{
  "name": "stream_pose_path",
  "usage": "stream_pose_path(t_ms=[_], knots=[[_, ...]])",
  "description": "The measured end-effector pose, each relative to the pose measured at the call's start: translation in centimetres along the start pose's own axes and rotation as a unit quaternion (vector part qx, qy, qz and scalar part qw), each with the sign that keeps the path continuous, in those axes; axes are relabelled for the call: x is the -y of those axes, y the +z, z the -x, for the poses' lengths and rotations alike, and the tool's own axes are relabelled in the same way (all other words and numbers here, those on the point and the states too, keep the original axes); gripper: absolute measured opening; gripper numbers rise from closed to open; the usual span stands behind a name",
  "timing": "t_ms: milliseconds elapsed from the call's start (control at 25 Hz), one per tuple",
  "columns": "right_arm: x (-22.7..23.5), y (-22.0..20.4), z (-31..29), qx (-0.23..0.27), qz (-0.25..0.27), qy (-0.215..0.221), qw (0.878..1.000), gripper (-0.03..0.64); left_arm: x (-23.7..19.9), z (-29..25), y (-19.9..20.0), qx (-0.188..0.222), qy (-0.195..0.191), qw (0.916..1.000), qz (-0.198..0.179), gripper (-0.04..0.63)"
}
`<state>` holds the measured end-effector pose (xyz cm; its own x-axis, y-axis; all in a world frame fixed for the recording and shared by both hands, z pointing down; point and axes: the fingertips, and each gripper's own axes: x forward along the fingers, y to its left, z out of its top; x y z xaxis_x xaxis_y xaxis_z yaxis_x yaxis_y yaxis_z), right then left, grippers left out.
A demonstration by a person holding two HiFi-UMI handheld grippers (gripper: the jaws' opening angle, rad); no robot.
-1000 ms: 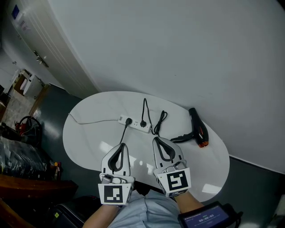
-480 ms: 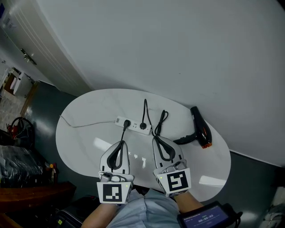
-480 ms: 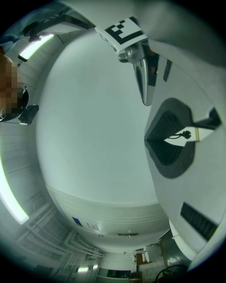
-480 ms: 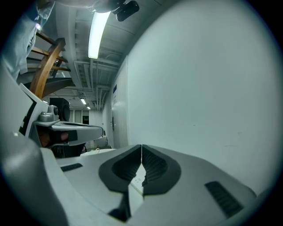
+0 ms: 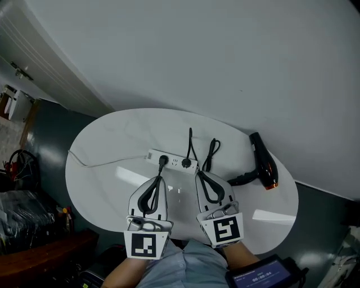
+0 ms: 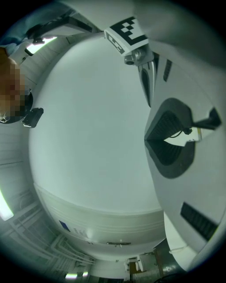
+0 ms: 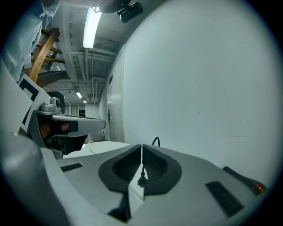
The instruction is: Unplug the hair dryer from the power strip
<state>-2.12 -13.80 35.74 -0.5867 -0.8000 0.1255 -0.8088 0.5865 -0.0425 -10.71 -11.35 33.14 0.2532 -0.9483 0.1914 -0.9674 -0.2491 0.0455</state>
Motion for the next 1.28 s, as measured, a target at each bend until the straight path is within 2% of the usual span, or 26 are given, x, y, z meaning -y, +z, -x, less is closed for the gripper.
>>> stream_pose_path(t_ms=[320,760,1280], knots=[[0.1,-4.4,-3.2,-0.044,-0.019,0.008,0.999,0.009,-1.2,-3.7,-2.8,-0.041,-0.014,0.9990,0.016,-0.005],[0.2,-9.6,-5.6,-0.081,-0.062,0.011,0.995,0.087,-2.4,-5.7,-6.9,-0.105,-0.023,0.9939,0.026,-0.005],[0.0,-12.1,-7.6,-0.109,-0.072,0.012,0.991,0.102,-4.3,-7.0,-8.7,-0.128,-0.018,0.9911,0.031,-0.005]])
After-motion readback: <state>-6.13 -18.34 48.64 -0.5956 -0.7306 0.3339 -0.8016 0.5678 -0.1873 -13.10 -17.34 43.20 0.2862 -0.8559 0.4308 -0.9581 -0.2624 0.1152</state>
